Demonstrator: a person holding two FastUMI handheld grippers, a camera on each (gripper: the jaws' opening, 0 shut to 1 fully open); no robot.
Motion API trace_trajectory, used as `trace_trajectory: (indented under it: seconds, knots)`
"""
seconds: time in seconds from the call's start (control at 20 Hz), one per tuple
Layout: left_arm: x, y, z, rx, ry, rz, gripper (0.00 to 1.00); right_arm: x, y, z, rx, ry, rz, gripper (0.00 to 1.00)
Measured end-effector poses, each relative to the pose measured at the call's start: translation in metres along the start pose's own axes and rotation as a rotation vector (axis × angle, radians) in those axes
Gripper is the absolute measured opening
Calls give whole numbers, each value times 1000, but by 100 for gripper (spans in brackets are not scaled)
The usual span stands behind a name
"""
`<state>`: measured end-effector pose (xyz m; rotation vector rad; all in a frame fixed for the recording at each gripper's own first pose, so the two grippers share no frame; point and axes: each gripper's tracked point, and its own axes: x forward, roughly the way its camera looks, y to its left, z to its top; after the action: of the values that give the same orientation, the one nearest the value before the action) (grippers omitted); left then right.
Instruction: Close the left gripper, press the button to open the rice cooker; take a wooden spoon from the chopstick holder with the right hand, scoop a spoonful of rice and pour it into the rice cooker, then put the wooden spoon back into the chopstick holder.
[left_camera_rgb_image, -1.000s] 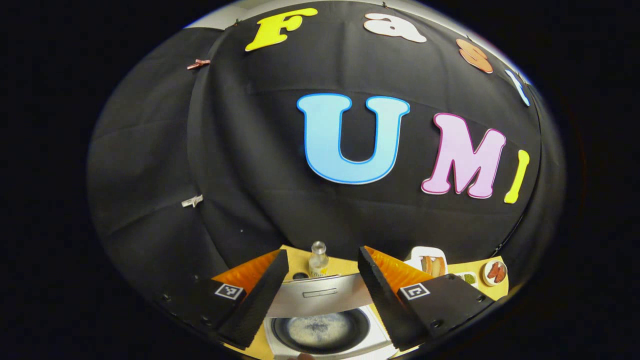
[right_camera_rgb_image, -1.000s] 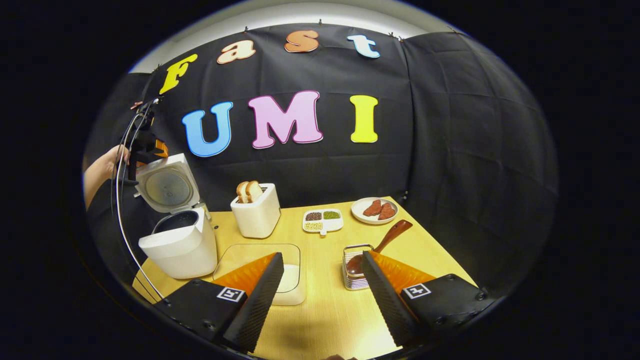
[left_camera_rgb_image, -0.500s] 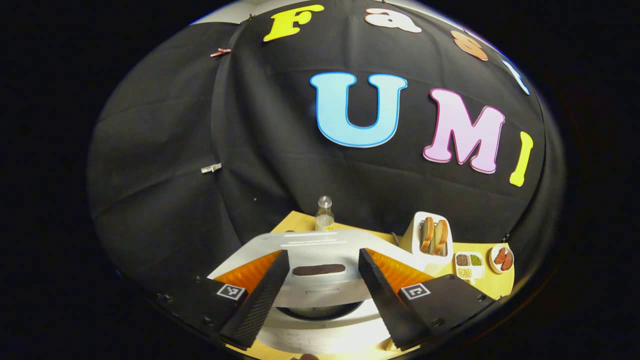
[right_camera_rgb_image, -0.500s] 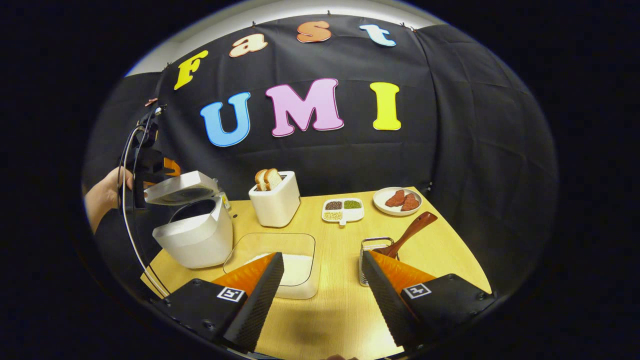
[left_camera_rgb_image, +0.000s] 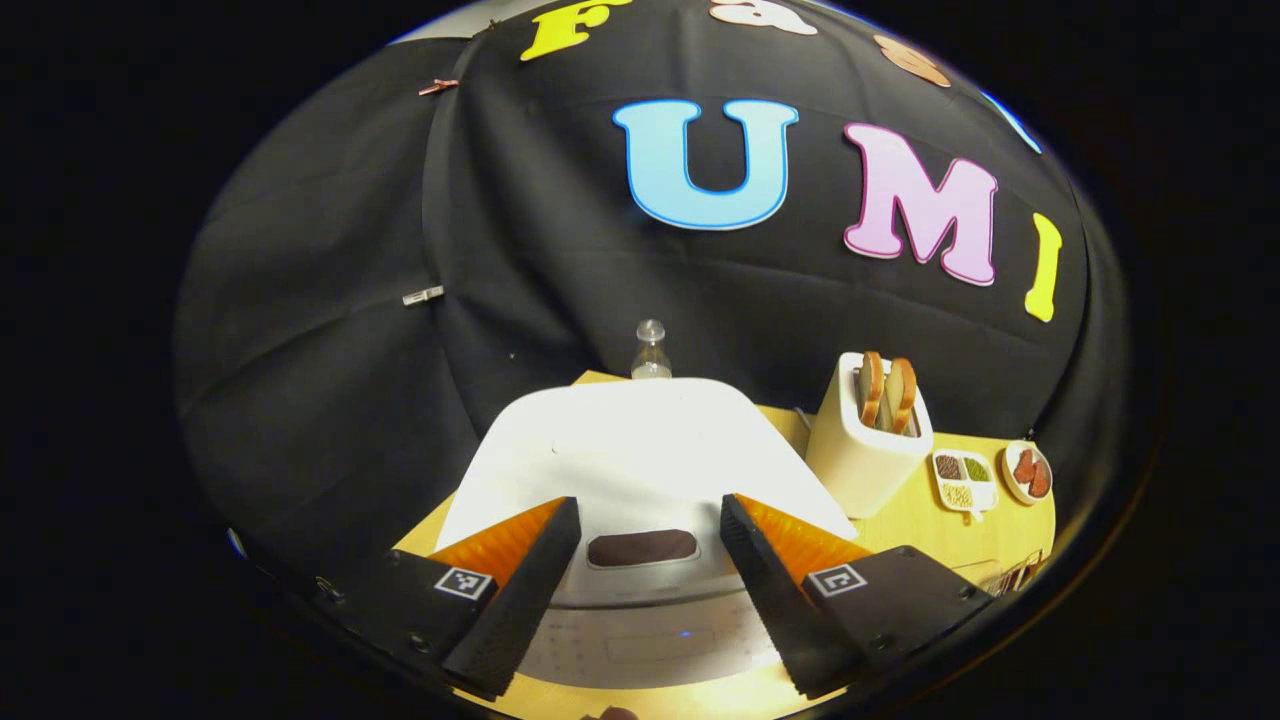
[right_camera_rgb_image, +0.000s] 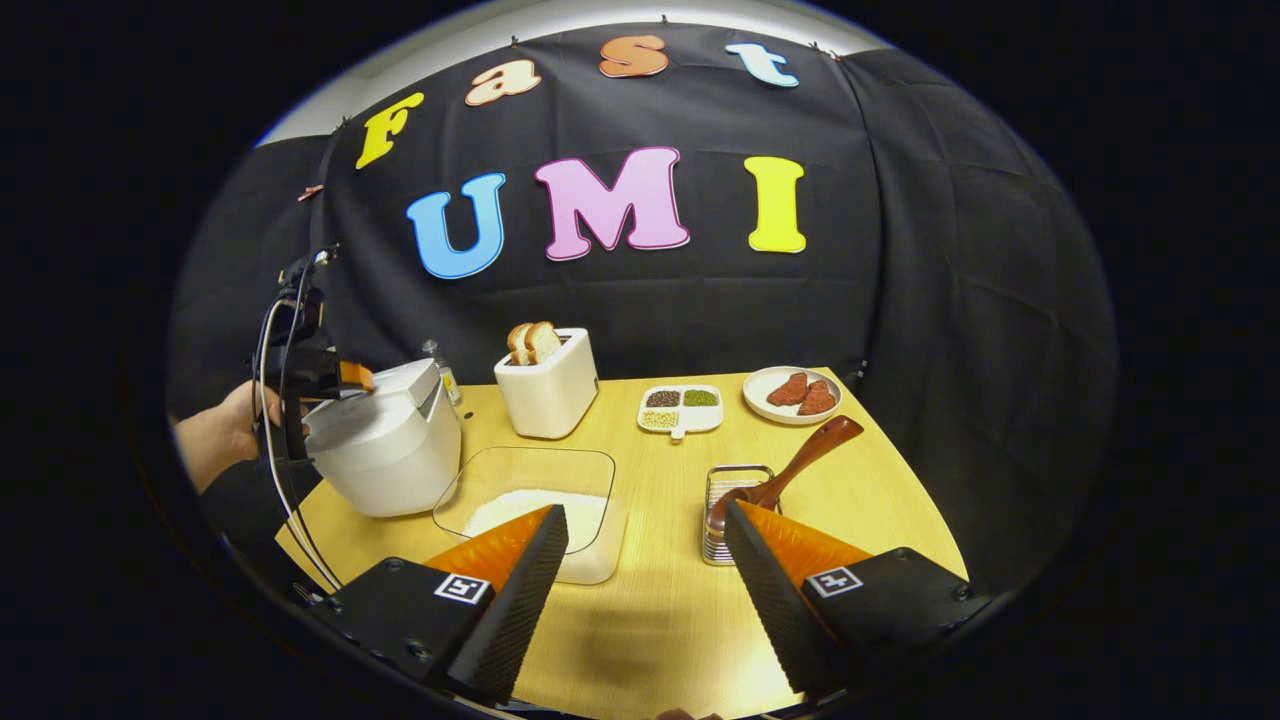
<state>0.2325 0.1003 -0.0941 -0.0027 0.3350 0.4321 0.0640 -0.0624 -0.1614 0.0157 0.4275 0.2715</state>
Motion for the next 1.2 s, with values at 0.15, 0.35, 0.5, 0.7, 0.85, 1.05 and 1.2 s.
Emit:
trace_trajectory:
  seconds: [0.15, 0.35, 0.5, 0.7, 0.85, 1.05, 1.2]
  knots:
    - [3, -3, -14, 0, 11, 2, 99, 0, -7, -1, -3, 0, -13, 99]
    - [7, -13, -8, 17, 18, -23, 100, -1, -13, 2, -12, -15, -26, 99]
    - [-10, -9, -5, 9, -7, -66, 99, 3, -13, 11, -9, -29, -26, 99]
    - [-78, -12, 56, 19, -212, -113, 97, 10, -5, 46, -48, -94, -17, 99]
    - [-138, -19, 71, 25, -294, -161, 97, 9, 11, 82, -69, -160, -1, 99]
    - [-203, -27, 59, 3, -307, -230, 97, -3, 33, 122, -137, -243, 11, 98]
    - [-238, -27, 47, -4, -295, -289, 97, -21, 42, 141, -188, -280, -12, 99]
